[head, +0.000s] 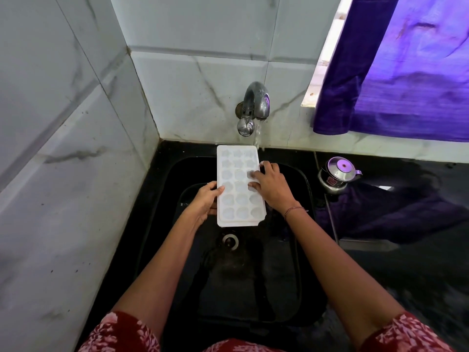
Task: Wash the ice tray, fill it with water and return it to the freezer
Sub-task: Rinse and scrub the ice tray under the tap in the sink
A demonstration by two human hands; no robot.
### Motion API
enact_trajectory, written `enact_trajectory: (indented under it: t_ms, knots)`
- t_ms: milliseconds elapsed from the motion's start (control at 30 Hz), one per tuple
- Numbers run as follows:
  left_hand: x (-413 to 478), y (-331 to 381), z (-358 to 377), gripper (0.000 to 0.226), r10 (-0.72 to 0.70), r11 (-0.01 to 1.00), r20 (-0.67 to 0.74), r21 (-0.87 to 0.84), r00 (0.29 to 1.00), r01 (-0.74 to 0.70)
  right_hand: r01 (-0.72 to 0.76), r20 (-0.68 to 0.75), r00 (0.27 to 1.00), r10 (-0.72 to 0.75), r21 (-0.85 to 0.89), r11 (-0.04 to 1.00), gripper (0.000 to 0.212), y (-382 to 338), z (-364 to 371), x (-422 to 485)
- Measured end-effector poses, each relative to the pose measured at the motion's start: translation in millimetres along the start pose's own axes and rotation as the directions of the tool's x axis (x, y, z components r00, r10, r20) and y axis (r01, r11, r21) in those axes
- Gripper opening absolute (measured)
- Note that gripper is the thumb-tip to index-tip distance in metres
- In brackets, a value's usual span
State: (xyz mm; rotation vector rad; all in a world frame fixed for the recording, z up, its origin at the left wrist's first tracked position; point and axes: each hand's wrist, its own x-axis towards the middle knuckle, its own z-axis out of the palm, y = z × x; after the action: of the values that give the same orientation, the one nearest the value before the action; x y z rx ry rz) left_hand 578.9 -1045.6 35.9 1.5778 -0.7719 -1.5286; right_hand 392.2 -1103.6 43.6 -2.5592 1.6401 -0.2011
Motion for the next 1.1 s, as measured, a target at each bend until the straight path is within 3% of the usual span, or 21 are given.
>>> enact_trajectory:
  t_ms: [200,367,433,600,733,1100]
  knots:
    - [3.8,1.2,2.7,0.018,-0.004,1.000,0.000,0.007,1.000,0.004,-0.001,0.003,1.000,0.001,-0.014,1.000,0.037,5.6,-3.8,0.1]
    - [6.9,7.2,7.9,0.016,-0.001,0.999,0.001,-0.052,1.000,0.001,-0.072,0.015,0.997,0.071,0.312,0.948,0.036,10.2,-11.3,4.5]
    - [8.9,11.6,9.5,0.014,0.008,0.997,-0.004,-0.073,1.000,-0.009,-0.078,-0.014,0.996,0.089,0.346,0.935,0.034,13.4,-15.6,5.6]
    - [13.0,17.1,16.1,0.017,0.027,0.999,0.007,-0.027,1.000,-0.027,0.009,-0.115,0.993,0.008,0.149,0.989,0.029,8.8,-20.1,7.2]
    - [12.1,16.5,19.9,0.020,0.038,0.999,0.034,-0.037,0.999,-0.036,0.003,-0.092,0.996,-0.002,0.008,1.000,0.034,2.9,-14.3,8.9]
    - [10.4,17.7,16.9,0.012,0.059,0.998,0.029,-0.032,0.998,-0.058,0.047,-0.005,0.999,-0.047,-0.045,0.998,0.040,3.3,-12.6,8.5]
